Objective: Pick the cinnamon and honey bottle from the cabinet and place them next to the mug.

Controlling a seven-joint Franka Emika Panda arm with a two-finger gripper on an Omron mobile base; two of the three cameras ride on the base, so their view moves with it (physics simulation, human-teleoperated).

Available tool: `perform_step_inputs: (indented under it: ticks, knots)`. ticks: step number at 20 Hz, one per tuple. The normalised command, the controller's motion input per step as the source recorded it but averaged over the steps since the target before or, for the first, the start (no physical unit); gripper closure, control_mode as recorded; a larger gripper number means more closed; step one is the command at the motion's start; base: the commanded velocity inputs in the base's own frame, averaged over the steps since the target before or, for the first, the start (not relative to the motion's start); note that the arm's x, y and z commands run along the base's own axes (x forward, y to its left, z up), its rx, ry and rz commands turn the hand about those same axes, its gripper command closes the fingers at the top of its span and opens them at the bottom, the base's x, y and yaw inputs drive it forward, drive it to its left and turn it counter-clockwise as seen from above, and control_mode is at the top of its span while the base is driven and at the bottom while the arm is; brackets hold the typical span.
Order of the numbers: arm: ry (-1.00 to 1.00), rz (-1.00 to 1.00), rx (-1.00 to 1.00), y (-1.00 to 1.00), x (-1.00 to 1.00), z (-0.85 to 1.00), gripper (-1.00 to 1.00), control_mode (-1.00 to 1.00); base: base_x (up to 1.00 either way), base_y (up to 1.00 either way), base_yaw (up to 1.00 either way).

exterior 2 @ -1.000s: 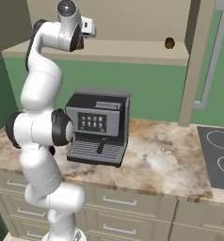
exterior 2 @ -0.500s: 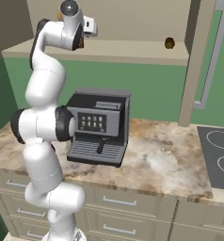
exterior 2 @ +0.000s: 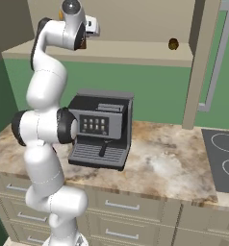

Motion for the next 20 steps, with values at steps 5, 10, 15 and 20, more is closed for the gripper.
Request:
perform_step_inputs:
  ticks: [5, 10, 15, 20]
  knots:
    - [0.00, 0.00, 0.00, 0.00, -0.72, 0.00, 1.00, -1.00, 0.00, 0.00, 0.00]
    - [0.00, 0.00, 0.00, 0.00, -1.00, -0.08, 1.00, -1.00, 0.00, 0.00, 0.00]
    - [0.00, 0.00, 0.00, 0.00, -1.00, -0.28, 1.00, -1.00, 0.00, 0.00, 0.00]
    - [0.00, 0.00, 0.00, 0.07, -1.00, -0.24, 1.00, -1.00, 0.00, 0.00, 0.00]
